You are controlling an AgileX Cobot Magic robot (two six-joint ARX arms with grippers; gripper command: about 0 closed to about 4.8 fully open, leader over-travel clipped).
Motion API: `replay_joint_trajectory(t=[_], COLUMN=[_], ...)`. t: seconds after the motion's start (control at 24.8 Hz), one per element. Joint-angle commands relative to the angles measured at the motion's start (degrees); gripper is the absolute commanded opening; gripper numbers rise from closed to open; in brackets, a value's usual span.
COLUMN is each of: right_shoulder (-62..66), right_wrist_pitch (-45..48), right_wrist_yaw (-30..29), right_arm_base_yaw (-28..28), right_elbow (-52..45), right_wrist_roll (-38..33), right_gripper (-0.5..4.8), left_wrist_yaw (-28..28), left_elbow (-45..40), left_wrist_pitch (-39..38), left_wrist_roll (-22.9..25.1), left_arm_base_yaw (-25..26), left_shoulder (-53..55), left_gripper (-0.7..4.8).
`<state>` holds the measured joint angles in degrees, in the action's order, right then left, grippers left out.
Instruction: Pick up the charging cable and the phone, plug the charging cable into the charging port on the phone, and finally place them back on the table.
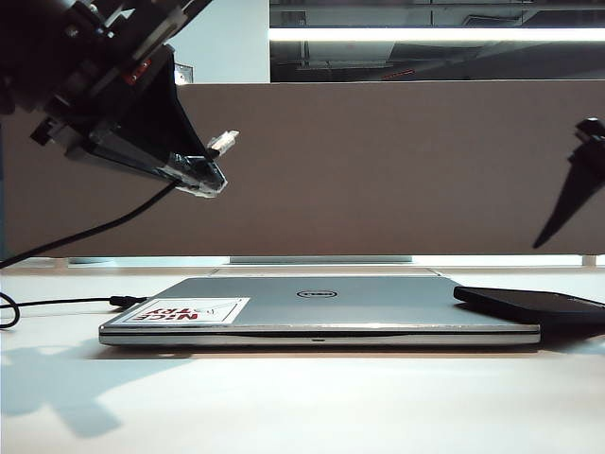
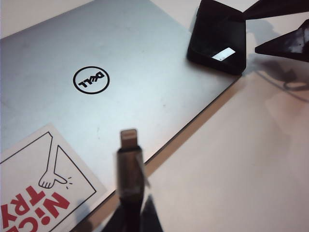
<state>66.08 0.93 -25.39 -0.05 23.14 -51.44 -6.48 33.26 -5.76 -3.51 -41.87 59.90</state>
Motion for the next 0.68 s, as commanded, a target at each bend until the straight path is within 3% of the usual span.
replay_joint_trajectory(t=[0.04,0.24,0.68], right_shoulder=[1.07,2.36,4.83], right_wrist_pitch=[2.51,5.66,5.35], right_wrist_yaw=[-5.68,-9.09,-5.84], right_arm_base_yaw=[-3.02,-4.42,-4.2], right_elbow=[0.15,0.13,0.15], right_wrist_roll=[0.09,0.46,0.44], right_gripper=[4.53,4.55,4.63], left_wrist_yaw=[-0.2,-0.2,-0.2], left_elbow=[0.17,0.17,0.17], left_wrist_pitch=[0.77,0.77,0.77], left_wrist_roll=[0.02,0.02,0.02], left_arm_base_yaw=[-0.02,-0.02,-0.02], left_shoulder=[-0.13,-0.13,-0.13], left_gripper=[-0.06,-0.06,-0.06])
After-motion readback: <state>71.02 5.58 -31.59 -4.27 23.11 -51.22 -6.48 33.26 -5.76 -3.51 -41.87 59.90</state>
